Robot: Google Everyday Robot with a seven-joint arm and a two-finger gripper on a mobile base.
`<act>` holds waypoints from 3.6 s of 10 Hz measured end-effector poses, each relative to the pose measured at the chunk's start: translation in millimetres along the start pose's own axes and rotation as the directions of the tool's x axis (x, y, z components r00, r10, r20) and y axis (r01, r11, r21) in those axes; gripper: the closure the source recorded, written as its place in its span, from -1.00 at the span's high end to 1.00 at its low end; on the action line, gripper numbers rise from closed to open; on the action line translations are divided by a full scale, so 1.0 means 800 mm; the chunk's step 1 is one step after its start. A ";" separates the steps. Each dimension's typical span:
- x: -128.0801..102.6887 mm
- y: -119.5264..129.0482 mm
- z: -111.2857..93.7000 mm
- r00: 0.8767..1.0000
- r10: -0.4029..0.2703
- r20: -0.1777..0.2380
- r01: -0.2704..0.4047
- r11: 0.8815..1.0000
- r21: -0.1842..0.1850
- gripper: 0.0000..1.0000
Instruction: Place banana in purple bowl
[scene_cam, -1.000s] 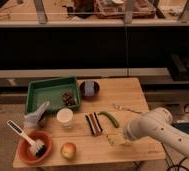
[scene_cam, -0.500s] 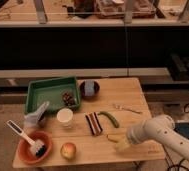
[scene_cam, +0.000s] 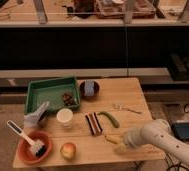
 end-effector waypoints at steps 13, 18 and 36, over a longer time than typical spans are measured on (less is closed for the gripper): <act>0.138 0.035 -0.157 0.963 0.224 -0.150 -0.210 0.972 0.105 -1.00; 0.306 0.088 -0.150 0.893 0.336 -0.298 -0.292 0.939 0.183 -1.00; 0.289 0.037 -0.085 0.859 0.440 -0.263 -0.413 0.898 0.153 -1.00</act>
